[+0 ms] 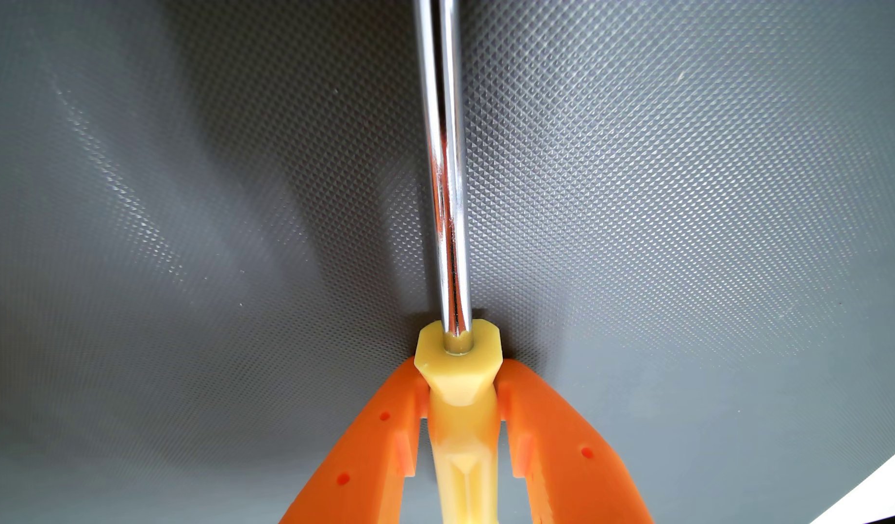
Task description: Grab the yellow screwdriver
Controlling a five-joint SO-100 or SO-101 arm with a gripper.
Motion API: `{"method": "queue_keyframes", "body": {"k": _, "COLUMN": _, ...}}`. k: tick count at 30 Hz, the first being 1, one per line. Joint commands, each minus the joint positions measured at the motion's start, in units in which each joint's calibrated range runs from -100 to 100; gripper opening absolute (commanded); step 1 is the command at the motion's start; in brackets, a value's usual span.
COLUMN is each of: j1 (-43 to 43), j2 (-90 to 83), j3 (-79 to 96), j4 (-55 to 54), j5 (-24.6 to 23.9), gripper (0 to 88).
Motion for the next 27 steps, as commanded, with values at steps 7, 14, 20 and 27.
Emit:
{"method": "queue_keyframes", "body": {"k": 7, "j1": 0.34, "j2": -2.52, "j3": 1.04, "j4": -0.07, "j5": 0.16, "gripper": 7.2}}
{"method": "queue_keyframes", "body": {"k": 14, "j1": 0.34, "j2": -2.43, "j3": 1.04, "j4": -0.07, "j5": 0.16, "gripper": 7.2}}
{"method": "queue_keyframes", "body": {"k": 20, "j1": 0.34, "j2": -2.43, "j3": 1.04, "j4": 0.11, "j5": -0.11, "gripper": 6.4}}
{"method": "queue_keyframes", "body": {"k": 27, "j1": 0.34, "j2": -3.2, "j3": 2.21, "j4": -0.33, "j5": -0.16, "gripper": 2.1}}
